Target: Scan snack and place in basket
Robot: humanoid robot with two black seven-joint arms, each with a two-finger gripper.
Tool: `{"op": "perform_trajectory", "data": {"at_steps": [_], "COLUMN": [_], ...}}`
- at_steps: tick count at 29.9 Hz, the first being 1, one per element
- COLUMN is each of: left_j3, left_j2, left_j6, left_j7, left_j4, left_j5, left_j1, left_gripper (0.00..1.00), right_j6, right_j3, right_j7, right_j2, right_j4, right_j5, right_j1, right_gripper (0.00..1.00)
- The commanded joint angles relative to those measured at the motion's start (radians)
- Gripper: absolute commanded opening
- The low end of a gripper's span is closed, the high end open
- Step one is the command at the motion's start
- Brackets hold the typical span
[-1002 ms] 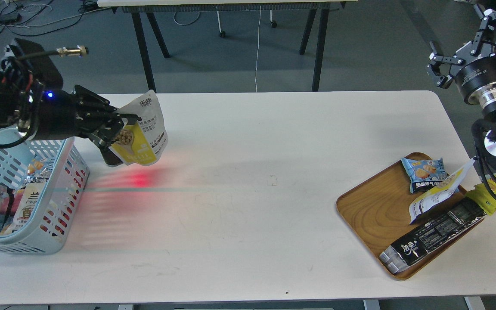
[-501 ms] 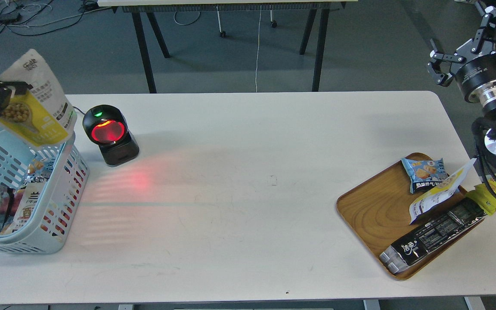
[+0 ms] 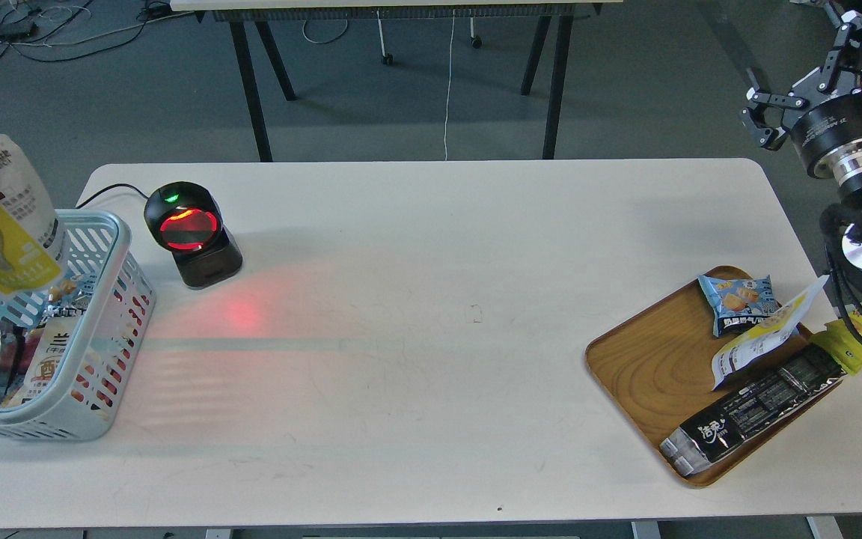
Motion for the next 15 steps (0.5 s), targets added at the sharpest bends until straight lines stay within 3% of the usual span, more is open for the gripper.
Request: {"op": "perform_trajectory", "data": {"at_steps": [1, 5, 11, 13, 15], "left_j3": [-0.002, -0.007, -0.010, -0.021, -0.050], "left_j2": [-0.008, -0.022, -0.150, -0.225, -0.322], "left_j6": [0.017, 0.014, 0.006, 0.006, 0.005], "left_j7": [0.000, 0.000, 0.001, 0.059, 0.078], "left_j4": [0.013, 0.040, 0.088, 0.135, 0.207], "left_j5": [-0.180, -0.476, -0.884, -1.031, -1.189], "left_j1": [-0.001, -0.009, -0.014, -0.014, -0.014], "left_gripper": [0.88, 0.99, 1.00, 1.00, 1.00], "right_j6": [0.000, 0.000, -0.008, -0.015, -0.022], "right_j3": [0.000, 0.000, 0.020, 0.064, 0.103], "right_j7": [0.000, 0.000, 0.000, 0.000, 0.000], "right_j2": [-0.004, -0.007, -0.012, -0.013, -0.015], "right_j4": [0.001, 0.001, -0.005, -0.008, -0.015], "right_j5": [0.000, -0.001, -0.001, -0.001, -0.001], "right_j1": [0.000, 0.003, 0.041, 0.045, 0.043], "right_gripper": [0.99, 0.99, 0.99, 0.99, 0.99]}}
